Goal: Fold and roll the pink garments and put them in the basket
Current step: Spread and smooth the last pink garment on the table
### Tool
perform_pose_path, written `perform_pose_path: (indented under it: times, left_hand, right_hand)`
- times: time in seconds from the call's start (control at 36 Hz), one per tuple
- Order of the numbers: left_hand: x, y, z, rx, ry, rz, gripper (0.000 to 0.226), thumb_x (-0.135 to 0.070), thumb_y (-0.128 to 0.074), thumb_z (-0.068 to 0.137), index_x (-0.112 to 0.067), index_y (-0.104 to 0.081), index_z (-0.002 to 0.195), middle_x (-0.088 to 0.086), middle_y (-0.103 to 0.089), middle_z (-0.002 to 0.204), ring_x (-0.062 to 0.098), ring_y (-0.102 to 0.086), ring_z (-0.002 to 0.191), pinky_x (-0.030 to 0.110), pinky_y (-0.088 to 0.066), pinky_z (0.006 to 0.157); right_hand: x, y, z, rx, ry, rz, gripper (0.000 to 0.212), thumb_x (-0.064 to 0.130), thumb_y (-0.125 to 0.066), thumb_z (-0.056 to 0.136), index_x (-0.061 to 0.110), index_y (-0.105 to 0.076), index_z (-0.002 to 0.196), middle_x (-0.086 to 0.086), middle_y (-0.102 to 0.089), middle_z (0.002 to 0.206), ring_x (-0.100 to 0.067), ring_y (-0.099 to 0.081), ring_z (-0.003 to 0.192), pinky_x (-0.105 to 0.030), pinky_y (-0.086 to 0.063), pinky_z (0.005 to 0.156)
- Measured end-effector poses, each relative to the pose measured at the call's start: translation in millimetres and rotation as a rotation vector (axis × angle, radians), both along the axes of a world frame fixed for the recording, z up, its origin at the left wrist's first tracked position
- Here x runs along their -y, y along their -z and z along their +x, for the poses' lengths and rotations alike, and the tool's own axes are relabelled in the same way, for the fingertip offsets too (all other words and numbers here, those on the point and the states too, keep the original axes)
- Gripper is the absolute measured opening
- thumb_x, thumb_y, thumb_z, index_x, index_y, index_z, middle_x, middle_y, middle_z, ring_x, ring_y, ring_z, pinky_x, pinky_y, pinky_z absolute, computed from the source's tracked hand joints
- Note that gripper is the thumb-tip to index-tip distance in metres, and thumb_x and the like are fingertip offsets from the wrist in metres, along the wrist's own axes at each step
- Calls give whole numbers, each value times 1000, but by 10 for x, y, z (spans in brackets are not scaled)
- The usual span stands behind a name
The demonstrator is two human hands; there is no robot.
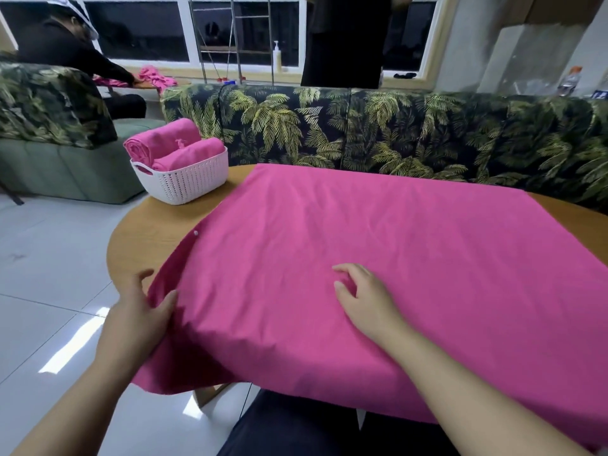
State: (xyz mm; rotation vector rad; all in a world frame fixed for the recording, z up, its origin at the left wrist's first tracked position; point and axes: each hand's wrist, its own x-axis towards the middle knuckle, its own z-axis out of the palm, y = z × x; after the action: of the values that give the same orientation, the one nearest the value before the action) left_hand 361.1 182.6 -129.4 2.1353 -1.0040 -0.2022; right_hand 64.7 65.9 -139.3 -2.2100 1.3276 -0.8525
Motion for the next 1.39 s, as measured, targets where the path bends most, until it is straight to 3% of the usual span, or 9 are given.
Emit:
perform_pose_path:
  times: [0.14,0.31,0.44,0.58,0.64,0.72,1.0,1.25,1.39]
  left_hand:
    - [428,-463,-563,-307,513,-121,39,-19,-70,84,-45,-57,110,30,-64,82,23,-54,68,30,-48,59]
    - [1313,-1033,-1755,-478,949,-134,18,-11,-55,95,-24,-67,96,-13,-50,53,4,-42,48,16,-35,46]
    - [1999,-1180,-2602,-607,1112,-121,43,10,-50,91,-21,-57,120,-2,-62,102,12,-54,86,24,-44,75]
    - [2271,-676,-3118,-19,1239,94,75,-1,-55,90,-27,-20,151,2,-43,142,15,-52,106,17,-41,84]
    - [2270,-346,-3246,158,1242,208,72,-25,-55,96,-29,-11,153,4,-15,160,22,-22,144,37,-22,116]
    - [2135,-7,-3365,536,1178,368,62,-56,-34,97,-42,-7,151,-7,0,162,19,2,149,55,-6,116]
    - [1960,108,-3376,669,1160,328,55,-54,-19,99,-41,-6,151,-8,-1,161,16,2,148,51,-3,118]
    - [1948,140,-3339,594,1143,241,50,-51,-23,100,-41,-22,149,-10,-14,160,14,-6,148,47,-7,117]
    - [1963,149,-3265,290,1051,-45,46,-38,-32,93,-19,-63,121,2,-59,132,24,-50,125,40,-36,105]
  right_hand:
    - [-57,-43,-325,18,12,27,26,14,-55,94,15,-61,120,6,-57,115,-10,-53,110,-22,-38,101]
    - [-226,-54,-1087,-59,167,-47,26,18,-52,95,14,-61,119,3,-60,116,-12,-54,109,-21,-37,98]
    - [-495,3,-1910,-57,499,-216,30,24,-45,88,9,-67,103,-5,-66,104,-16,-54,102,-22,-35,92]
    - [-967,199,-2565,121,966,-379,27,16,-48,84,4,-62,105,-11,-53,120,-21,-43,115,-27,-27,101]
    - [-1116,307,-2721,281,1181,-288,29,-3,-56,83,0,-54,112,-16,-41,133,-27,-37,126,-37,-28,108]
    - [-1183,405,-2904,528,1318,-9,60,-10,-59,83,7,-38,136,-12,-29,149,-29,-33,137,-48,-31,113]
    - [-1095,309,-3124,805,1153,155,85,-2,-62,88,26,-13,151,-6,-43,144,-22,-46,129,-41,-39,105]
    - [-1373,315,-2712,702,1074,-174,40,7,-64,89,41,-54,106,23,-58,112,8,-56,103,-29,-45,90]
    - [-941,-89,-2407,505,757,-211,20,30,-57,87,44,-58,101,22,-65,103,3,-60,100,-22,-50,89]
